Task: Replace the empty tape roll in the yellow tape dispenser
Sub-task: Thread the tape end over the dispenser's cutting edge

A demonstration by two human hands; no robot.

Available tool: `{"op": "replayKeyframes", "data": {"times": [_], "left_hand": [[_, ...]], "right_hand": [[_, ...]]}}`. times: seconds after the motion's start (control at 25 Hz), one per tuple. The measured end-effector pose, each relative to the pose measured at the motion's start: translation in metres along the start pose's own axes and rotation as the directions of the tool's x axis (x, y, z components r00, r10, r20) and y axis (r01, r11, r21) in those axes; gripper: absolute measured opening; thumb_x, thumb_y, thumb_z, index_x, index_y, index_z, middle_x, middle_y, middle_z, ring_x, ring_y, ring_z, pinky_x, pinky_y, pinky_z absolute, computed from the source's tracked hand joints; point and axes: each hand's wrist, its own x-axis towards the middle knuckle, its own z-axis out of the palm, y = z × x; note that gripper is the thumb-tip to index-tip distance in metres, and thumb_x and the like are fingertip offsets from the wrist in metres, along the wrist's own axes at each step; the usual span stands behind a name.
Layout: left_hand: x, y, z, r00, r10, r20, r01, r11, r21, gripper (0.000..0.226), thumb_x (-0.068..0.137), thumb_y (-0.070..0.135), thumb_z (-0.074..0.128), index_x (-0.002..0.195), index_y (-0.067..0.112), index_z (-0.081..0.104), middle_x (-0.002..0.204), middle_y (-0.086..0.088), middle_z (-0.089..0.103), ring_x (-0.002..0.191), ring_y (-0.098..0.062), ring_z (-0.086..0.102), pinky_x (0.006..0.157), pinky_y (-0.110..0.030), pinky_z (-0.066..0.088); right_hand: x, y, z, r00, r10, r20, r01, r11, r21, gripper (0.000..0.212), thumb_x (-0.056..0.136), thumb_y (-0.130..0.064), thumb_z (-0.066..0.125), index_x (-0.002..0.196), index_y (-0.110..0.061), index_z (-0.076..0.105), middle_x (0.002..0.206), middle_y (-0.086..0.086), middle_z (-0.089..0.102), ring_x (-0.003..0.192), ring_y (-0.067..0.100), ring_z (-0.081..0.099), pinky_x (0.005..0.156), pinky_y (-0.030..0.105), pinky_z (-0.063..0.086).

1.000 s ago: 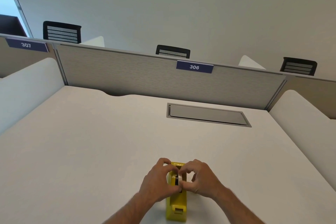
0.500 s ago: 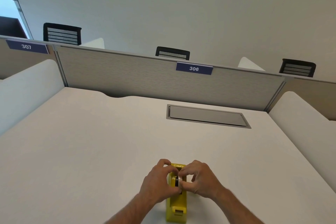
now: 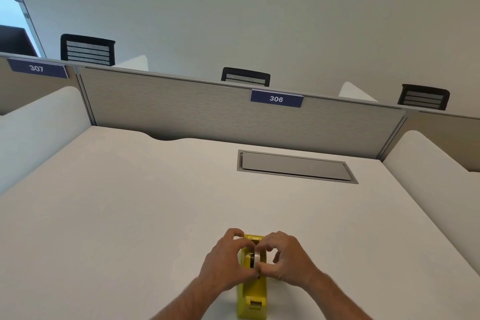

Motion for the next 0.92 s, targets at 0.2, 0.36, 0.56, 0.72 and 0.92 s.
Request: {"op": "replayKeyframes", "data": {"times": [0.2, 0.36, 0.56, 0.72, 0.92], "left_hand": [[-0.0003, 0.0017, -0.0007, 1.000, -0.014, 0.004, 0.014, 1.000, 0.006, 0.057, 0.062, 0.060, 0.078, 0.113, 0.042, 0.060, 0.137, 0.018, 0.039, 0.110, -0.005, 0.051, 0.090, -0.029, 0.053], [-0.0003, 0.0022, -0.0016, 1.000, -0.009, -0.001, 0.009, 1.000, 0.009, 0.057, 0.062, 0.058, 0.078, 0.113, 0.040, 0.061, 0.137, 0.017, 0.040, 0.111, -0.007, 0.052, 0.090, -0.030, 0.053], [0.0001, 0.0024, -0.0018, 1.000, -0.017, -0.004, 0.017, 1.000, 0.010, 0.056, 0.062, 0.059, 0.078, 0.112, 0.040, 0.061, 0.136, 0.018, 0.040, 0.109, -0.005, 0.051, 0.089, -0.030, 0.053], [-0.0011, 0.0007, -0.0010, 1.000, -0.011, -0.002, 0.011, 1.000, -0.004, 0.058, 0.059, 0.061, 0.076, 0.111, 0.042, 0.060, 0.135, 0.020, 0.039, 0.108, -0.004, 0.051, 0.089, -0.031, 0.053], [-0.0012, -0.0010, -0.0010, 0.999, 0.024, -0.025, -0.025, 0.999, -0.040, 0.056, 0.061, 0.068, 0.070, 0.111, 0.044, 0.062, 0.134, 0.020, 0.041, 0.104, -0.001, 0.053, 0.087, -0.029, 0.054]], "right_hand": [[0.0043, 0.0006, -0.0001, 0.999, -0.027, -0.027, 0.028, 1.000, 0.008, 0.017, 0.074, -0.033, 0.075, 0.090, -0.034, 0.079, 0.086, -0.021, 0.076, 0.088, 0.008, 0.061, 0.062, 0.017, 0.050], [0.0044, 0.0006, -0.0007, 0.999, -0.029, -0.035, 0.030, 1.000, 0.010, 0.018, 0.073, -0.035, 0.075, 0.091, -0.033, 0.079, 0.086, -0.020, 0.076, 0.088, 0.008, 0.062, 0.062, 0.012, 0.045], [0.0025, 0.0006, -0.0004, 1.000, -0.010, -0.025, 0.010, 0.999, 0.032, 0.018, 0.075, -0.035, 0.075, 0.093, -0.037, 0.079, 0.089, -0.022, 0.076, 0.090, 0.006, 0.062, 0.066, 0.014, 0.049], [0.0053, 0.0001, -0.0029, 1.000, 0.006, -0.027, -0.005, 0.999, 0.049, 0.014, 0.078, -0.027, 0.074, 0.089, -0.035, 0.080, 0.086, -0.020, 0.077, 0.090, 0.005, 0.064, 0.068, 0.011, 0.044], [0.0022, 0.0001, -0.0038, 1.000, 0.004, 0.000, -0.004, 0.999, 0.046, 0.022, 0.069, -0.032, 0.079, 0.091, -0.035, 0.078, 0.086, -0.020, 0.073, 0.091, 0.009, 0.061, 0.059, 0.022, 0.055]]}}
